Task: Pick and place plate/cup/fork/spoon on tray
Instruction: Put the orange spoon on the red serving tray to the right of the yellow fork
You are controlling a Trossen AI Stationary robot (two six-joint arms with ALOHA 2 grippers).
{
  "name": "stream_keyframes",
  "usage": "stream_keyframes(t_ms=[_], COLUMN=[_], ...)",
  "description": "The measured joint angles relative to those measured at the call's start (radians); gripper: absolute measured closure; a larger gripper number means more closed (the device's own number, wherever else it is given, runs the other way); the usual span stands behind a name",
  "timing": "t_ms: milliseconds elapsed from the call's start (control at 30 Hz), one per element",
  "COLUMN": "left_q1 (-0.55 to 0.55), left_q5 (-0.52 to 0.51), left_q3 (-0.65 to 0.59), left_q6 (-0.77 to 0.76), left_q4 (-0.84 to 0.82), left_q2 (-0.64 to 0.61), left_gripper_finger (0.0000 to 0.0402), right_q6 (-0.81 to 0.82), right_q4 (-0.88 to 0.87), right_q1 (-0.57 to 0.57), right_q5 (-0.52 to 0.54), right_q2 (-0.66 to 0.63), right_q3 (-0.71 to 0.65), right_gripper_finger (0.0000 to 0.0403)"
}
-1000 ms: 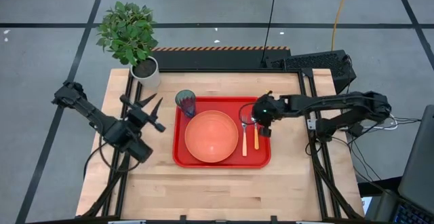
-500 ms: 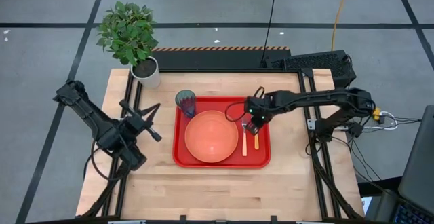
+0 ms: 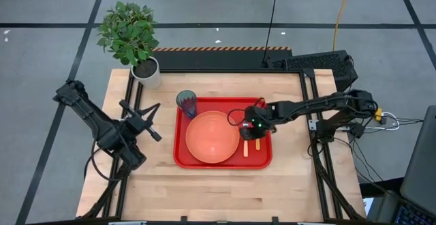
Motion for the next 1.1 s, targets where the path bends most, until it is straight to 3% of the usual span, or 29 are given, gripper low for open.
stream_keyframes(t_ms=[267, 633, 867, 1100], left_q1=[0.000, 0.000, 0.000, -0.002], left_q5=[0.001, 0.008, 0.014, 0.017], left_q3=[-0.016, -0.041, -0.095, -0.098], left_q6=[-0.029, -0.025, -0.045, -0.072], left_q4=[0.001, 0.001, 0.000, 0.001], left_q2=[-0.022, -0.047, -0.055, -0.070], left_gripper_finger=[0.0377, 0.0398, 0.0377, 0.0383], right_q6=[0.097, 0.151, 0.166, 0.152], right_q4=[-0.307, -0.198, -0.199, -0.164], right_q1=[0.001, 0.002, 0.002, 0.002], right_q5=[0.111, 0.228, 0.226, 0.260], right_q2=[-0.007, -0.006, 0.037, 0.062], right_q3=[-0.001, -0.001, -0.001, -0.001], right_gripper_finger=[0.0330, 0.0311, 0.0280, 0.0281])
